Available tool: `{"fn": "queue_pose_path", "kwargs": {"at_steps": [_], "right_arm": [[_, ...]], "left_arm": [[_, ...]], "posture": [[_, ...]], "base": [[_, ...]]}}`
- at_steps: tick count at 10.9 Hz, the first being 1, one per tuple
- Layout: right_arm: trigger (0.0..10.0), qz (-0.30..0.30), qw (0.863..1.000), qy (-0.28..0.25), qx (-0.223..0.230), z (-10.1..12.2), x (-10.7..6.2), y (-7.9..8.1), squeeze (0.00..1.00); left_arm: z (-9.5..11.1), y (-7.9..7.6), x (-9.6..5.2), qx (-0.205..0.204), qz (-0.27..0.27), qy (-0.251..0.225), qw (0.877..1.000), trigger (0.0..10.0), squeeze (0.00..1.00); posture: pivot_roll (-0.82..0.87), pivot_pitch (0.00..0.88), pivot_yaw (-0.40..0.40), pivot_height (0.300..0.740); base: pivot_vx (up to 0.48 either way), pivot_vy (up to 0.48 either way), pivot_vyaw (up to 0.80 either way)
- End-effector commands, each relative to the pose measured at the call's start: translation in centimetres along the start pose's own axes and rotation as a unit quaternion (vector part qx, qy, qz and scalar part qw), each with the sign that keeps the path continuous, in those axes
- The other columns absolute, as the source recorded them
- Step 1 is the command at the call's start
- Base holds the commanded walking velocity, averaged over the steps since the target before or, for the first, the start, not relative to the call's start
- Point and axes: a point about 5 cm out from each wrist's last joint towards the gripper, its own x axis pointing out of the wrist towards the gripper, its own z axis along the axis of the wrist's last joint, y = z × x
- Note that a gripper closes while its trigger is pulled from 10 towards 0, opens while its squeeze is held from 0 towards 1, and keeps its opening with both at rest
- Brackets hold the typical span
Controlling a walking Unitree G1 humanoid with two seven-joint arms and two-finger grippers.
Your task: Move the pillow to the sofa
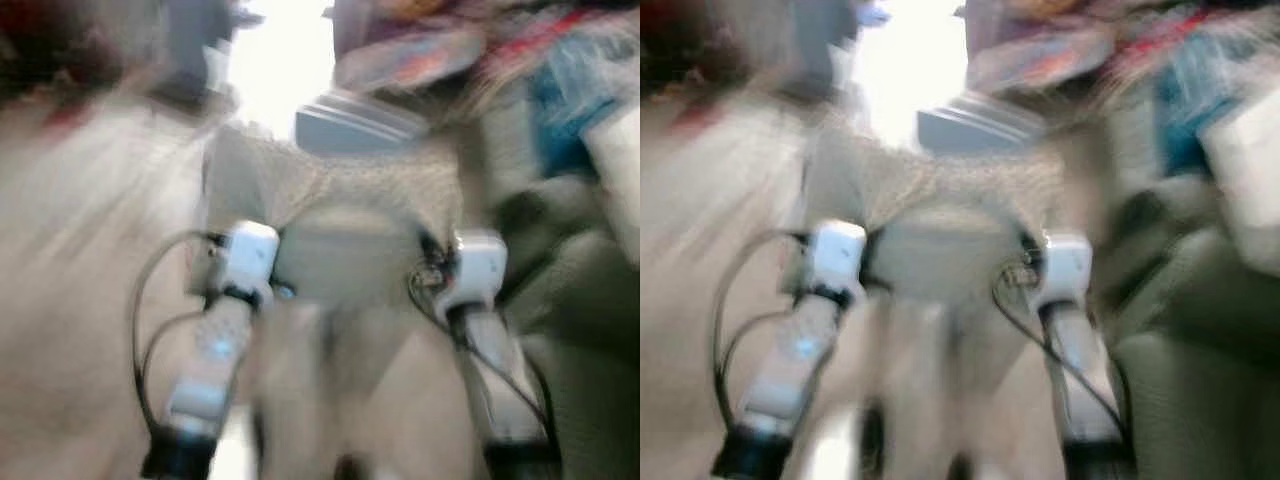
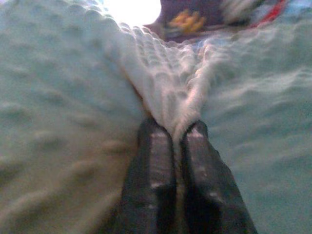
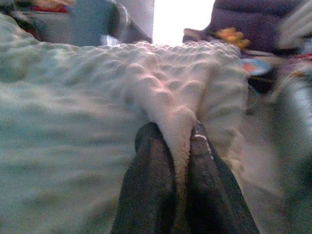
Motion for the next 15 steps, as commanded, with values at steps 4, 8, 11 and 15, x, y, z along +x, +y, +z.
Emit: {"fn": "queue_pose_path", "kwargs": {"at_steps": [4,8,11,15], "right_arm": [[10.0,-0.021,1.000,0.007,-0.004,-0.3,-0.8,-1.0,0.00],[10.0,-0.033,0.999,0.024,0.000,-0.7,-1.3,-1.4,0.00],[10.0,-0.069,0.996,0.059,0.002,-2.4,-2.9,-3.0,0.00],[10.0,-0.072,0.995,0.072,0.007,-3.1,-3.6,-2.4,0.00]], "left_arm": [[0.8,0.0,0.1,-0.011,-0.006,-0.015,1.000,10.0,0.00],[0.5,-0.1,-0.3,-0.038,-0.032,0.002,0.999,10.0,0.00],[-0.8,0.0,-1.6,-0.041,-0.040,0.032,0.998,10.0,0.00],[-0.6,-0.2,-1.6,-0.034,-0.058,0.037,0.997,10.0,0.00]], "posture": [[-0.04,0.124,-0.049,0.740],[-0.04,0.154,-0.046,0.740],[-0.02,0.147,-0.045,0.740],[-0.02,0.143,-0.037,0.740]], "base": [[0.000,0.000,0.00],[0.000,0.459,-0.20],[0.000,0.480,-0.80],[0.000,0.480,-0.80]]}}
